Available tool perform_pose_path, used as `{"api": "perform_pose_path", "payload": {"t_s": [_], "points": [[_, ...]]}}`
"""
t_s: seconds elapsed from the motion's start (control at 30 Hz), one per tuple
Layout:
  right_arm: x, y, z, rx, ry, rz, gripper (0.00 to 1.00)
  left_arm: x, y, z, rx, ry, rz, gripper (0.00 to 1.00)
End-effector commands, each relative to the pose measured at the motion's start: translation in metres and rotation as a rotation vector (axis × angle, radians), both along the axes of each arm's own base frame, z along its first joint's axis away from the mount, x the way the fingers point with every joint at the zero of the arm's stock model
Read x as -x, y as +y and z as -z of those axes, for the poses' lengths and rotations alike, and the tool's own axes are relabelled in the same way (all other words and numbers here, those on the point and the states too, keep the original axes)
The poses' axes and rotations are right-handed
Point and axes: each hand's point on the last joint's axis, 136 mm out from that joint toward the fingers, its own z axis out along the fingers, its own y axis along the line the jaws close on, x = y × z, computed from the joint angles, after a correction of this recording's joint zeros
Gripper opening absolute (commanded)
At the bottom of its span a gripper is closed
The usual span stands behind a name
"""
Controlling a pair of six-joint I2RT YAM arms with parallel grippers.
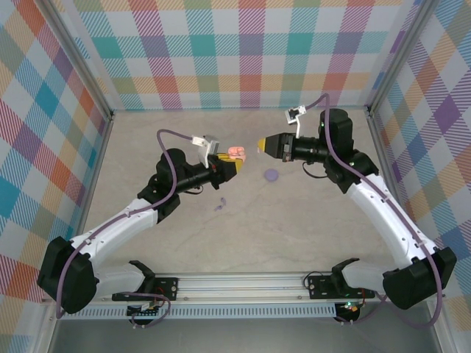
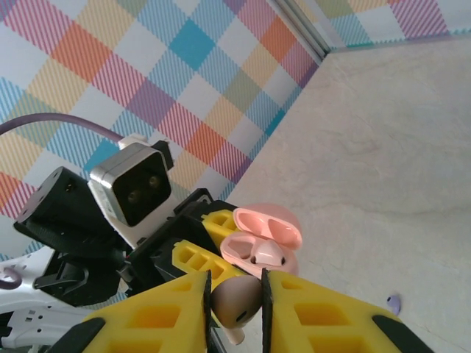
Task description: Insert the wireless bluetooth earbuds into the charging case
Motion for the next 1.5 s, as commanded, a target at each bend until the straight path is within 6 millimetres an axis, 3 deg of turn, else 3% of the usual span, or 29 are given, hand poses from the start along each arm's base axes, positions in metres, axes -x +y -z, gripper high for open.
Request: {"api": "perform_pose_path", "payload": {"t_s": [0.0, 0.23, 0.83, 1.47], "points": [[0.007, 0.004, -0.035, -0.033, -0.141, -0.012, 0.24, 0.016, -0.007, -0.021, 0.06, -0.06, 0.086, 0.21], [0.013, 0.016, -0.043, -0.025, -0.191, -0.017, 0.24, 0.027, -0.012, -0.032, 0.076, -0.089, 0.142, 0.21], [0.017, 0.041, -0.032, 0.06, -0.223, -0.036, 0.24, 0.035, -0.017, -0.047, 0.09, -0.119, 0.17, 0.21], [0.016, 0.046, -0.021, 0.118, -0.226, -0.037, 0.24, 0.041, -0.013, -0.063, 0.128, -0.169, 0.173, 0.21]]}}
